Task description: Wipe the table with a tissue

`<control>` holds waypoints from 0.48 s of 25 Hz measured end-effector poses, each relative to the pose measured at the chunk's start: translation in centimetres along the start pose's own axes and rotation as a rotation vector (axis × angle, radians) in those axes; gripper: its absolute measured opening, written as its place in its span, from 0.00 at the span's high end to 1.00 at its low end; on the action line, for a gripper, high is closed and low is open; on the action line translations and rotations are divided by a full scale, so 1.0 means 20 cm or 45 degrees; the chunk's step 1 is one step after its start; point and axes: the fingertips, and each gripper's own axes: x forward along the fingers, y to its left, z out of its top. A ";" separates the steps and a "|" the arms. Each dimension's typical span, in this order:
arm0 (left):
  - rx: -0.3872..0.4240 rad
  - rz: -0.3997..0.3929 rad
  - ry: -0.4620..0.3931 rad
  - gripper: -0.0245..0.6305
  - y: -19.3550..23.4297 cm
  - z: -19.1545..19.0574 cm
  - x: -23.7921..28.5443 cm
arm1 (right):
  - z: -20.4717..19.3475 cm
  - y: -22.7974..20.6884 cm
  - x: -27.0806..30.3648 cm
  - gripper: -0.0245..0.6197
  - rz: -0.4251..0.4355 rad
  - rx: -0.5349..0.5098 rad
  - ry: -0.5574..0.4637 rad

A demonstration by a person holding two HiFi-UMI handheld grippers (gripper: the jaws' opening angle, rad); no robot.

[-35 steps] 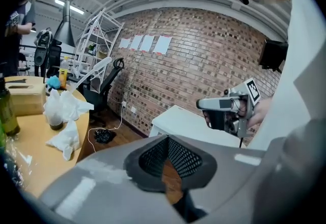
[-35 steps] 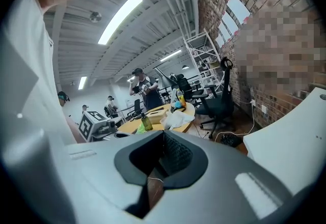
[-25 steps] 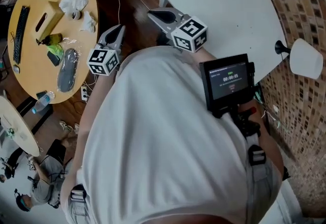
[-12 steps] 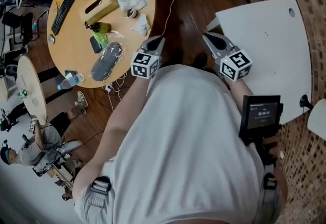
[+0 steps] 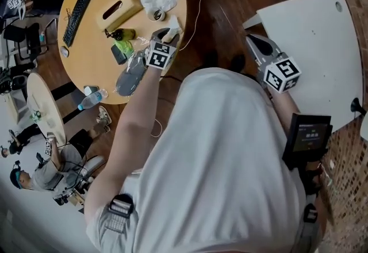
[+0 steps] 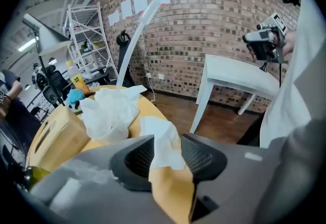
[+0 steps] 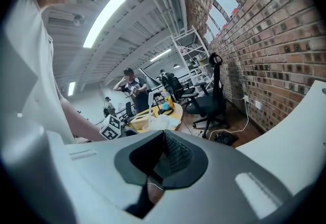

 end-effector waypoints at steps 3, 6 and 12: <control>-0.025 -0.051 0.075 0.65 0.04 -0.06 0.08 | 0.00 -0.01 -0.03 0.95 -0.062 0.012 -0.021; -0.046 -0.070 0.163 0.61 0.07 -0.11 0.13 | -0.01 -0.02 -0.05 0.95 -0.121 0.024 -0.034; -0.092 -0.129 0.169 0.67 0.06 -0.08 0.17 | -0.03 -0.02 -0.10 0.95 -0.222 0.062 -0.062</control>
